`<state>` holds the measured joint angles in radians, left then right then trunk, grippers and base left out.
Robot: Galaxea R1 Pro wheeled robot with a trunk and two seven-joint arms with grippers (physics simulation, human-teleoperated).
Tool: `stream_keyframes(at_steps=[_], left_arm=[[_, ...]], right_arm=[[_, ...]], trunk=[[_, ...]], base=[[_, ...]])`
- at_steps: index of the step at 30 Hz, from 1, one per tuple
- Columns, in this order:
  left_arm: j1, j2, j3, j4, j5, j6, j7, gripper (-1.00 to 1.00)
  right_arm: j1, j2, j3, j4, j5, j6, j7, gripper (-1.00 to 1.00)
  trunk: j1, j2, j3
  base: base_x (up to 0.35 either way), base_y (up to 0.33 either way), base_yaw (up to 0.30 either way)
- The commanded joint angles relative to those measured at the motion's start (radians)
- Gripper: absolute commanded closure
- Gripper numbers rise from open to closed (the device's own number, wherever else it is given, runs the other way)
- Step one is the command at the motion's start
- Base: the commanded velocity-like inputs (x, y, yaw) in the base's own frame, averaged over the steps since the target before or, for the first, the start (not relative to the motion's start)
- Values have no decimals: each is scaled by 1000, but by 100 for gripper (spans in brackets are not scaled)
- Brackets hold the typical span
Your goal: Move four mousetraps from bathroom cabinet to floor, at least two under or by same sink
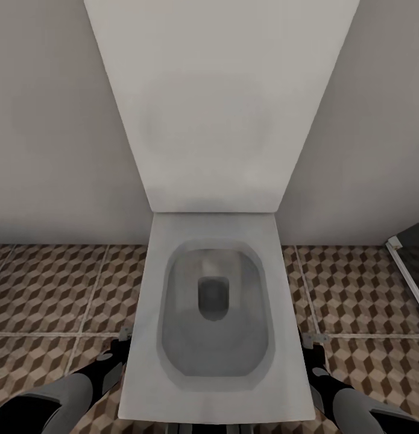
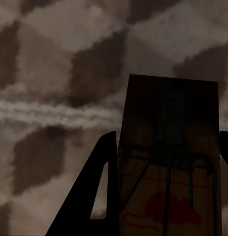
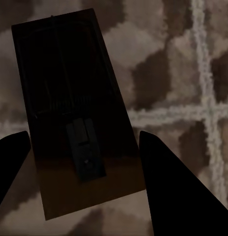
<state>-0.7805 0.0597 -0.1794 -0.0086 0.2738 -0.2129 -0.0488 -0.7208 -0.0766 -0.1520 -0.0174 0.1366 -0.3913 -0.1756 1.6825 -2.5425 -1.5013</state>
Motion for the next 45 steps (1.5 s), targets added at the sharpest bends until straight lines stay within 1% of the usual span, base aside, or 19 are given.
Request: stream_keyframes(at_steps=[1,16,27,45], left_arm=[[0,0,-8,1,9,-3,-2,100],[1,0,-8,0,6,-3,-2,100],[1,6,-8,-2,4,-3,-2,100],[1,5,-9,-2,3,-2,-2,100]], right_arm=[[0,0,-8,1,11,-3,-4,100],[0,-2,-8,2,11,-4,-1,100],[0,-2,-8,1,13,-4,0,100],[0,-3,-8,1,14,-4,1,100]], trunk=[[0,0,-1],[0,0,-1],[0,0,-1],[0,0,-1]], base=[[0,0,0],[0,0,0],[0,0,0],[0,0,0]])
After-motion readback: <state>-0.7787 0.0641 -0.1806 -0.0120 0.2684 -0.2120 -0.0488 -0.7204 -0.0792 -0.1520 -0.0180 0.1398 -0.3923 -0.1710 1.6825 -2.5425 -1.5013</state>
